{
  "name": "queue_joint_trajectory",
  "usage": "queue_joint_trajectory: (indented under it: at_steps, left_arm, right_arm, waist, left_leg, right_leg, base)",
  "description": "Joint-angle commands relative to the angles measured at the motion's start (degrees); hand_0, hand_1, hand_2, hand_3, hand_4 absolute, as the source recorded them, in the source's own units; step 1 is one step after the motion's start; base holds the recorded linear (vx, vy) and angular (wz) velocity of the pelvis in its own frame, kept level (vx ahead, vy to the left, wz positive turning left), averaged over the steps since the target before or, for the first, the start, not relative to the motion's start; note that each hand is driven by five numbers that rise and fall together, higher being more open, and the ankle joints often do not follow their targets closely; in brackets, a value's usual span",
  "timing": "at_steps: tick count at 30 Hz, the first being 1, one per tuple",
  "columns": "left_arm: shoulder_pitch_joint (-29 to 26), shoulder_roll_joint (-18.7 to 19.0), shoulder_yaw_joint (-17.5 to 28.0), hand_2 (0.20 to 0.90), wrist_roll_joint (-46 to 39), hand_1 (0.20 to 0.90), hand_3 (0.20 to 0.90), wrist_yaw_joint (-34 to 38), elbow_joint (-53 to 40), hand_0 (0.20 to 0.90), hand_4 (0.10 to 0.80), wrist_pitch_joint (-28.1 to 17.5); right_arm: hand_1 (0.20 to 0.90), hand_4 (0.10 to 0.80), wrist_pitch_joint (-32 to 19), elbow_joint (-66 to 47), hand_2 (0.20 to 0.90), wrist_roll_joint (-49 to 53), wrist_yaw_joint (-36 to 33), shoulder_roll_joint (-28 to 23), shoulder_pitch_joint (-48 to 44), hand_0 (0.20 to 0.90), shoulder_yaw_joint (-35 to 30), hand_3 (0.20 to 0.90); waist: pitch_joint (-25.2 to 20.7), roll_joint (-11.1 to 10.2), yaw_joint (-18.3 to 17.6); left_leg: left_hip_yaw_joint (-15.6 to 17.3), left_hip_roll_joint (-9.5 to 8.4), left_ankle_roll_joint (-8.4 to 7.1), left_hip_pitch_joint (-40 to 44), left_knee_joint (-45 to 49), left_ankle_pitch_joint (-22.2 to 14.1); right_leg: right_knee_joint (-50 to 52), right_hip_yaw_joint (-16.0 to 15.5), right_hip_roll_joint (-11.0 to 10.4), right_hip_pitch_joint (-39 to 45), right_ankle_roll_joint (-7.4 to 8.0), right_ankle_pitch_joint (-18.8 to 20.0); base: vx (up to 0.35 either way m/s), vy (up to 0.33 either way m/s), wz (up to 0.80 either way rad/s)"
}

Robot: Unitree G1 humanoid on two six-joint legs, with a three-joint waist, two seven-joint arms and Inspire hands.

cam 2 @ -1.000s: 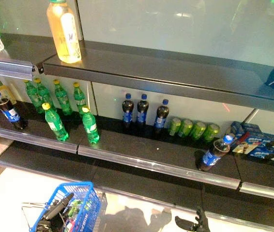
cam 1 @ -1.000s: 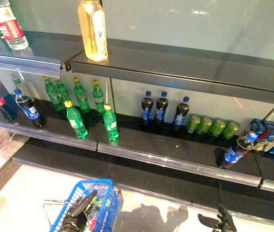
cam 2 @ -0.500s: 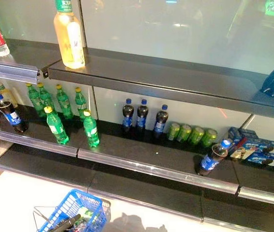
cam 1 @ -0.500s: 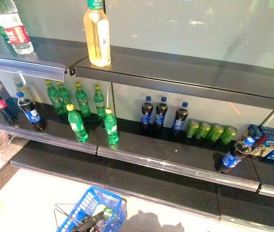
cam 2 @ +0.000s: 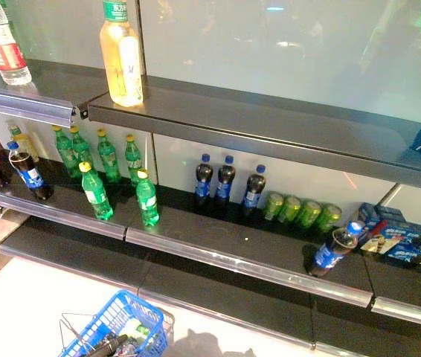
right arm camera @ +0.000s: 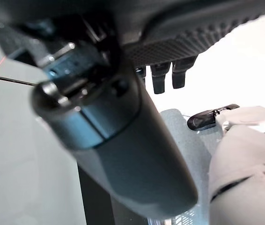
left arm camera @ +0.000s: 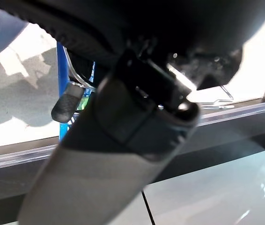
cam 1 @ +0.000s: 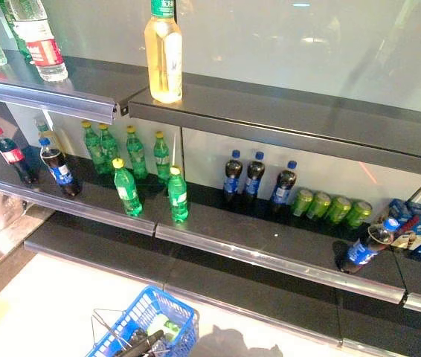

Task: Pick up the drink and place into the basket.

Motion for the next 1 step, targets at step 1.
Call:
queue_joint_trajectory:
  at_steps: [1]
  left_arm:
    - [-4.8, 0.8, 2.0, 0.300, -0.6, 0.300, 0.200, -7.9, -3.7, 0.300, 0.100, -3.9]
  right_arm:
    - [0.900, 0.800, -1.3, 1.4, 0.900, 0.6, 0.5, -3.2, -5.0, 0.900, -2.1, 0.900]
  waist:
    - [2.2, 4.3, 1.6]
  left_leg:
    - [-4.0, -2.73, 4.60, 0.4, 0.9, -2.6]
  right_leg:
    - [5.3, -6.0, 0.3, 1.7, -0.56, -0.9]
  base:
    - [0.000, 0.000, 0.00]
